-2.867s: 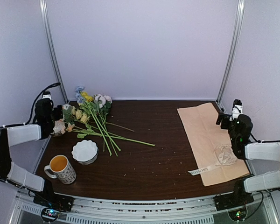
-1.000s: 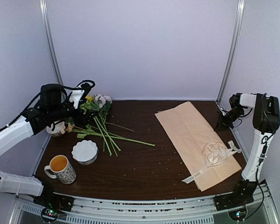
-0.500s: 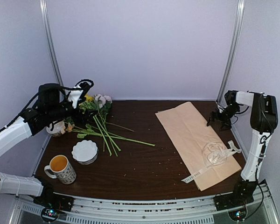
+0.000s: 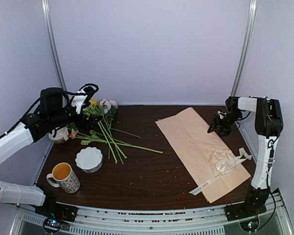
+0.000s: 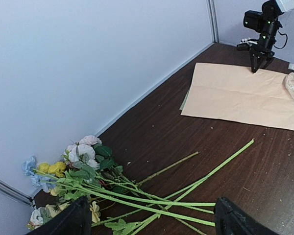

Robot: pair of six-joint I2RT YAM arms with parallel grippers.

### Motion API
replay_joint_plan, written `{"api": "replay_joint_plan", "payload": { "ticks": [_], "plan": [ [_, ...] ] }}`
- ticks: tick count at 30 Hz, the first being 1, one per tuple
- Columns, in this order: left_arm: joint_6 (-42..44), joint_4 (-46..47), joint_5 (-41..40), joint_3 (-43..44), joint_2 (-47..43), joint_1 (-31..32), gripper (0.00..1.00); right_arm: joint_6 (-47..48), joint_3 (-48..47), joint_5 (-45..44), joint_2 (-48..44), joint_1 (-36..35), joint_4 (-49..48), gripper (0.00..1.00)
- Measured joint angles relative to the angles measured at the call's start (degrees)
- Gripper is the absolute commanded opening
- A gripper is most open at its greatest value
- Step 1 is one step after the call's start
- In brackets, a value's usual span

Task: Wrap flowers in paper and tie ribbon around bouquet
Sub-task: Pick up the folded wrapping paper from the corner of the board.

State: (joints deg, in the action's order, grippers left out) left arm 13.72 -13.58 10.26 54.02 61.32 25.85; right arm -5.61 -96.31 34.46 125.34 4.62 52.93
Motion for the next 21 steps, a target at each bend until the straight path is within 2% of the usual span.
{"api": "replay_joint_plan", "payload": {
  "ticks": [3, 6, 7, 8, 16, 21],
  "plan": [
    [0.15, -0.02, -0.02, -0.02, -0.13, 0.0, 0.9, -0.52, 0.07, 1.42, 0.7, -1.46, 0.17, 0.27],
    [0.17, 0.0, -0.02, -0.02, -0.39, 0.0, 0.9, -1.09, 0.26, 1.84, 0.72, -2.36, 0.5, 0.13],
    [0.2, 0.0, -0.02, -0.02, -0.44, 0.0, 0.9, -0.68, 0.35, 2.19, 0.72, -2.45, 0.5, 0.02],
    [0.22, -0.02, -0.02, -0.02, -0.48, 0.0, 0.9, -0.37, 0.59, 2.86, 0.72, -2.47, 0.42, 0.0],
    [0.37, 0.0, -0.04, -0.02, -0.85, 0.0, 0.9, -0.31, 4.46, 6.93, -2.14, -4.2, -0.07, 0.0],
    [0.52, 0.0, -0.31, -0.04, -1.36, 0.0, 0.9, -3.06, 3.65, 6.91, -9.86, -6.99, -2.4, 0.0]
  ]
}}
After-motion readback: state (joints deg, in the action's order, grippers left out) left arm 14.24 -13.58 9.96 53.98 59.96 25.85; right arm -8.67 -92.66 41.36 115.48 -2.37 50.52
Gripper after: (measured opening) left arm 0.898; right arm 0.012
